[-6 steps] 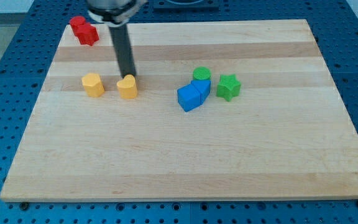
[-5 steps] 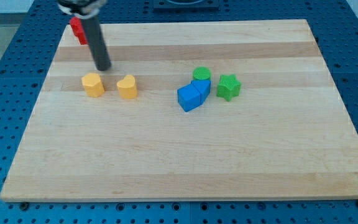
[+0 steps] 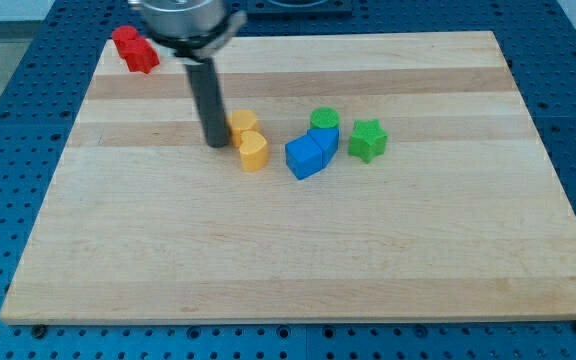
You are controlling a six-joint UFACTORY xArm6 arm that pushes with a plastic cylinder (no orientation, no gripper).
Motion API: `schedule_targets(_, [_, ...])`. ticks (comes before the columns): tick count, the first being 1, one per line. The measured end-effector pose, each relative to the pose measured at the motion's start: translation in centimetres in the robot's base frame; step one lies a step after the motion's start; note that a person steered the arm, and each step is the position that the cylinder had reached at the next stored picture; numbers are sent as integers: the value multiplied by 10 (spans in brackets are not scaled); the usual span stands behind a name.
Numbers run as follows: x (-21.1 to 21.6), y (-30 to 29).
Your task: Move the yellow blocks closer to the green circle
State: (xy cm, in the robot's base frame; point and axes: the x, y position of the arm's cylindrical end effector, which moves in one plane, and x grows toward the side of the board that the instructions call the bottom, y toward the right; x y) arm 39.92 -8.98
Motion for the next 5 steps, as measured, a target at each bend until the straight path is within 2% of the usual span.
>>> schedule_targets(1, [-10, 9])
schedule_targets(2, [-2, -22])
schedule_targets(3, [47, -47])
schedule_targets(4, [63, -4])
schedule_targets(5, [28, 42])
